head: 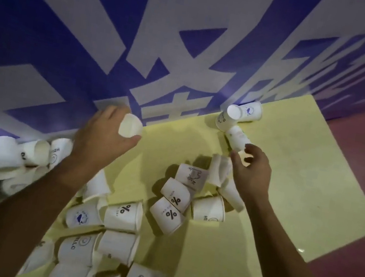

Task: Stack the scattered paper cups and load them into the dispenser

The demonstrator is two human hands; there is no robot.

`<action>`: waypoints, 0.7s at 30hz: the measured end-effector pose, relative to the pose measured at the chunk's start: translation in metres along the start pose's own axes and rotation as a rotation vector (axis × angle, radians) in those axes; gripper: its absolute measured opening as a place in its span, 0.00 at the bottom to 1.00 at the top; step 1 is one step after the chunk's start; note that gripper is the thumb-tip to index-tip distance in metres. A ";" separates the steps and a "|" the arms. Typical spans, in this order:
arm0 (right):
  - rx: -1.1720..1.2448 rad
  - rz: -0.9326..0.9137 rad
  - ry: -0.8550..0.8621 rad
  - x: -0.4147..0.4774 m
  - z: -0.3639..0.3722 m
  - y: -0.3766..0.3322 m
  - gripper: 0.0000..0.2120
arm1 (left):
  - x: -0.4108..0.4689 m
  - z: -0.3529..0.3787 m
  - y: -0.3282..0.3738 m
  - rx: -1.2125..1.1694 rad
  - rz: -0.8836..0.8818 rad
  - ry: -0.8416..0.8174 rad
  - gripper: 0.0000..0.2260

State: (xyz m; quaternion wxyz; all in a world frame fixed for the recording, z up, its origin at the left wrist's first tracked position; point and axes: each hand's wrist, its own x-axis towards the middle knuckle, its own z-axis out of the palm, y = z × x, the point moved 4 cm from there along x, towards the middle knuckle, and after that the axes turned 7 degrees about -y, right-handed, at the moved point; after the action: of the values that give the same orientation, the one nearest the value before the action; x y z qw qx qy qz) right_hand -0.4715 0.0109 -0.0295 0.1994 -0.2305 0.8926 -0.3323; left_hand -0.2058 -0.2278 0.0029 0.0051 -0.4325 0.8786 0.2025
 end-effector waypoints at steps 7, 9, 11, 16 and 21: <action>-0.178 0.193 -0.164 0.069 0.008 0.050 0.50 | 0.037 0.065 0.073 -0.075 0.100 -0.195 0.36; -0.173 0.225 -0.202 0.078 0.014 0.060 0.51 | 0.040 0.082 0.079 -0.085 0.122 -0.243 0.37; -0.150 0.248 -0.208 0.084 0.018 0.068 0.49 | 0.042 0.094 0.080 -0.099 0.117 -0.289 0.38; -0.072 0.226 -0.150 0.086 0.023 0.070 0.39 | 0.047 0.102 0.076 -0.061 0.105 -0.320 0.39; -0.010 0.002 -0.023 0.068 0.016 0.041 0.37 | 0.042 0.090 0.068 -0.041 0.076 -0.305 0.40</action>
State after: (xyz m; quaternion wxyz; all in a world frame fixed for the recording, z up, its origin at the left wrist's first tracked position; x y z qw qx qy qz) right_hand -0.5305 -0.0063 -0.0829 0.2090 -0.2342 0.8921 -0.3250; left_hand -0.2988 -0.1896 -0.0635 0.1217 -0.3632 0.8791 0.2838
